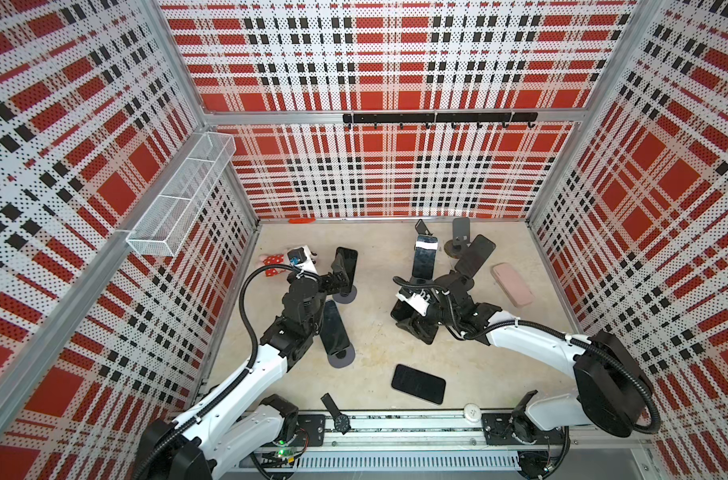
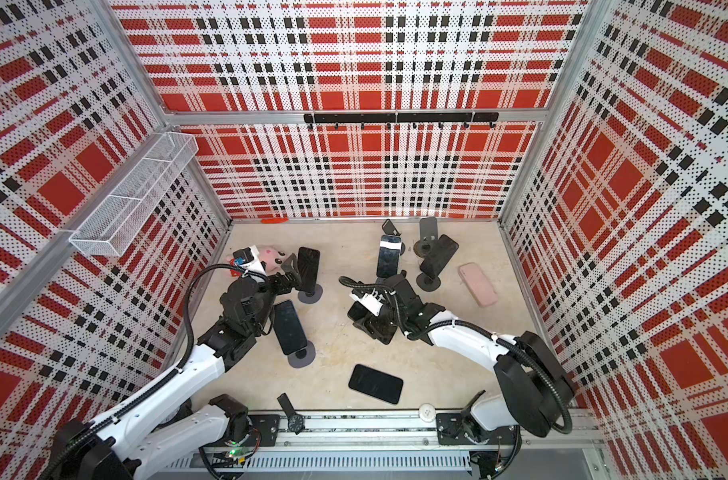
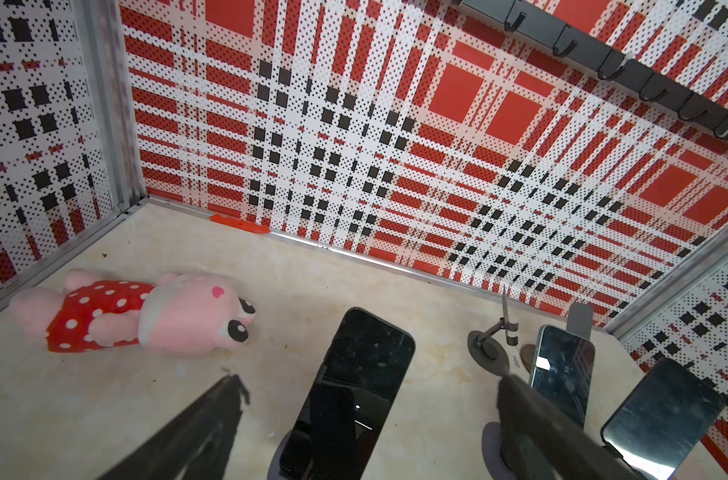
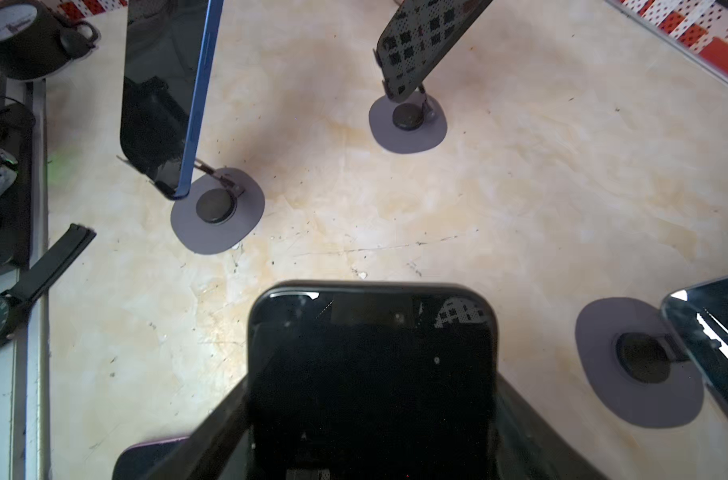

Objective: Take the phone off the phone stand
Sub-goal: 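Carry the black phone toward the robot with the right gripper, then lower the black phone flat beside the purple-framed phone with the right gripper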

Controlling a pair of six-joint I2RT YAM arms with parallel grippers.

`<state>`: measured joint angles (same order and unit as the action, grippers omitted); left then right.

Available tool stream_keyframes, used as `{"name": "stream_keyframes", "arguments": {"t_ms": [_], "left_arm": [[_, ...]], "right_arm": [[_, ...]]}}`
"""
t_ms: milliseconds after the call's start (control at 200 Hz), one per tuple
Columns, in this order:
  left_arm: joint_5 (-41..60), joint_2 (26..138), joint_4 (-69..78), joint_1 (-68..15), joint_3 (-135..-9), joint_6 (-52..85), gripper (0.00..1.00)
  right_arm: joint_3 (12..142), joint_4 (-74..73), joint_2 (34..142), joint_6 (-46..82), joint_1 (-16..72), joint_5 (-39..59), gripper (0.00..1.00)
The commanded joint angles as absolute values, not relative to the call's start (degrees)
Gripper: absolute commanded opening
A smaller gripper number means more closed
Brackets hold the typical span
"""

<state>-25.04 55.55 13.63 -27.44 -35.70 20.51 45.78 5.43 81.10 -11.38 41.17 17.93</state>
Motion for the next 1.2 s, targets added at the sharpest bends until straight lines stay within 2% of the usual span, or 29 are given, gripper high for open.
{"name": "stream_keyframes", "arguments": {"t_ms": [0,366,516,1197], "left_arm": [[-26.56,55.53,17.04,-27.84,-34.82,19.68,0.98],[-22.54,56.03,25.31,-28.74,-31.43,20.48,0.98],[-23.86,56.01,27.00,-28.74,-30.64,20.51,0.98],[-27.17,51.20,29.53,-27.89,-27.89,19.53,0.98]], "right_arm": [[45.64,8.66,80.28,-12.66,42.43,15.43,0.72],[46.21,16.05,84.41,-13.96,43.30,13.52,0.74],[46.88,18.72,86.97,-15.54,44.36,10.32,0.76],[47.36,21.09,89.93,-17.18,46.40,10.24,0.74]]}}
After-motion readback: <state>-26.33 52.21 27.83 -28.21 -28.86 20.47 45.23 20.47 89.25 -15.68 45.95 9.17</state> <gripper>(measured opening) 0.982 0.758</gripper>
